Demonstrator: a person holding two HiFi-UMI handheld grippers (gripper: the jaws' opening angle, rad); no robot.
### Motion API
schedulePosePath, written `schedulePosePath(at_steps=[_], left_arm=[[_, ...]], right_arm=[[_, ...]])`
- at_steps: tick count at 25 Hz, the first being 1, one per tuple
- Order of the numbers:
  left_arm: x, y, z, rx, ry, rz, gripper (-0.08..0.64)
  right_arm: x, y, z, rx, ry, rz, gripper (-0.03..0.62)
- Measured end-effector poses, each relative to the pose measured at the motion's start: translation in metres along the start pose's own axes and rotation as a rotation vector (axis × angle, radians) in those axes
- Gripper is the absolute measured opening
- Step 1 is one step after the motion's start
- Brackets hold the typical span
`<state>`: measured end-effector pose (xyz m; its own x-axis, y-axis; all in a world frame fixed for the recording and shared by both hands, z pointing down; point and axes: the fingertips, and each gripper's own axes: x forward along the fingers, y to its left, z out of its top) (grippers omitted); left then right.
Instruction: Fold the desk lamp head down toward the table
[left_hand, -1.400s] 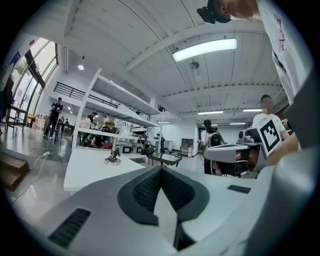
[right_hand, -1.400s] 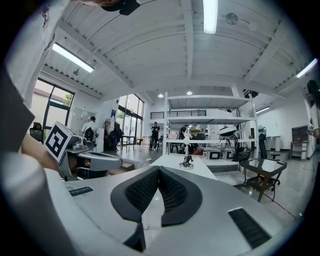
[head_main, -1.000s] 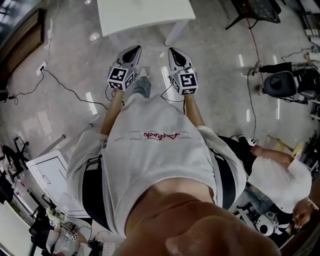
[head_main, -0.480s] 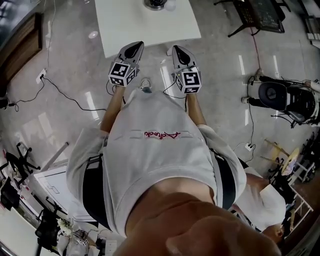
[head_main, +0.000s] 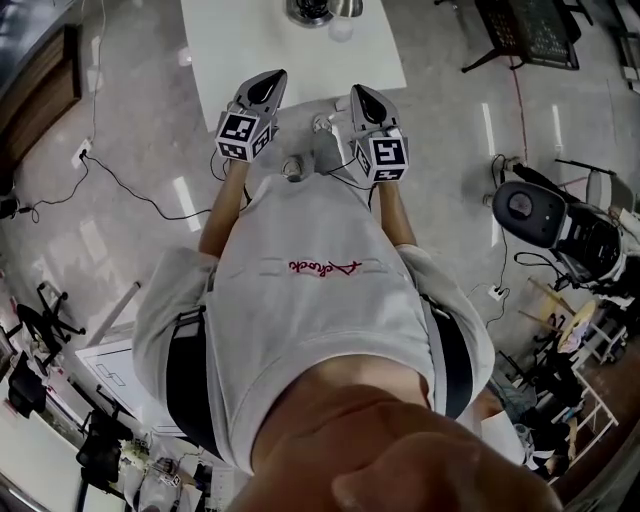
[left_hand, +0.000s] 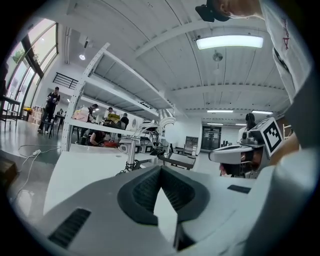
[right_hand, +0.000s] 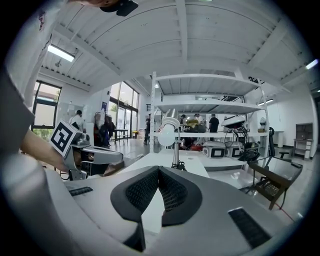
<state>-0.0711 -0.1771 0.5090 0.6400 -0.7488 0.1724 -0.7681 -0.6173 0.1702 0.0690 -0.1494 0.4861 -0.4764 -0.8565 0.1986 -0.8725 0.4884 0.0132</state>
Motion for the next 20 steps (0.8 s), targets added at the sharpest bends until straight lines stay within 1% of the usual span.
schedulePosePath(at_steps=[5,11,16,20], left_arm=[[0.029,0.018,0.0,-0.005,0.019,0.037,0.025],[0.065,0.036,0.002,-0.008,0.035,0.064,0.025],[0.08,0.041,0.0,-0.005,0.042,0.057,0.025],[0.084,0.038,-0.005,-0.01,0.058,0.052,0.026]], right_arm=[[0.032,-0.019,0.006,0.0,-0.007,0.034,0.028],[0.06,-0.047,0.006,0.004,0.001,0.061,0.028],[0.071,-0.06,0.002,0.016,0.022,0.074,0.028],[0.072,-0.063,-0.003,0.036,0.038,0.088,0.028]])
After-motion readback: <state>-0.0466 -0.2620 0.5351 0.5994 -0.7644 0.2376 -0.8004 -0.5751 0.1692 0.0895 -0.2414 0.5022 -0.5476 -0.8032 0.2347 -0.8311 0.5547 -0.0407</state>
